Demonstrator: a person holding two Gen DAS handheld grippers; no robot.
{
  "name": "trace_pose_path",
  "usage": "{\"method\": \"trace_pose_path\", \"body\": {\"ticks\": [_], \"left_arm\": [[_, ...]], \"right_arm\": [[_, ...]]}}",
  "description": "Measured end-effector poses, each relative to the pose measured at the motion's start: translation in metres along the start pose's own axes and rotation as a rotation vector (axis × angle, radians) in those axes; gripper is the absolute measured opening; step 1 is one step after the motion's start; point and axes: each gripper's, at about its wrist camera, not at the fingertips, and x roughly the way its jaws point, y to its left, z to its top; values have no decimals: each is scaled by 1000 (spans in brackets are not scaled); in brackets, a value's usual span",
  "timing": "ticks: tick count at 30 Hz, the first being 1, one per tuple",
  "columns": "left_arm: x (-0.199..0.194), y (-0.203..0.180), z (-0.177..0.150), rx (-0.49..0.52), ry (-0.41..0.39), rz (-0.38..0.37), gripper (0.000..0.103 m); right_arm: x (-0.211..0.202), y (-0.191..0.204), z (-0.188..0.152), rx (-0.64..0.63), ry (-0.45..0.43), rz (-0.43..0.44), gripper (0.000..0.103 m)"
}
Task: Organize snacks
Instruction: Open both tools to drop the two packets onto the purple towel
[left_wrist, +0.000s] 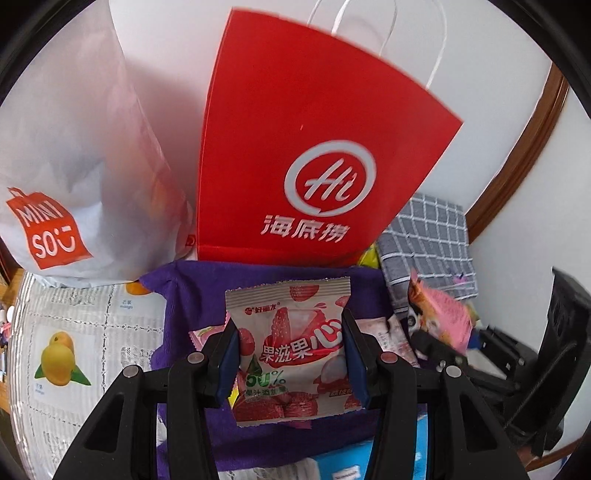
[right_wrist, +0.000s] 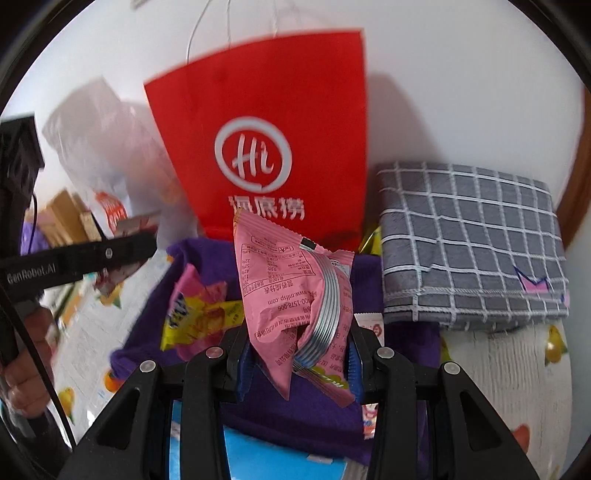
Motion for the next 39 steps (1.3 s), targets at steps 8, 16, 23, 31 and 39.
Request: {"method": "trace_pose_path", "body": {"ticks": [8,16,23,31,39], "left_arm": [[28,15,-3,-26,64,35,47],[42,16,-7,-32,106,19,47],[48,7,-10,-12,129,20,47],[57,0,-14,3,155,18,48],[60,-5,-15,28,170,19,49]], "right_arm": [[44,-1,-10,-85,126,-22,40],[66,3,-24,-137,217,4,41],[63,-1,-23,-121,236,13,48],[25,-5,-8,-107,126,33,67],[-3,-12,6,-76,46,20,67]]}}
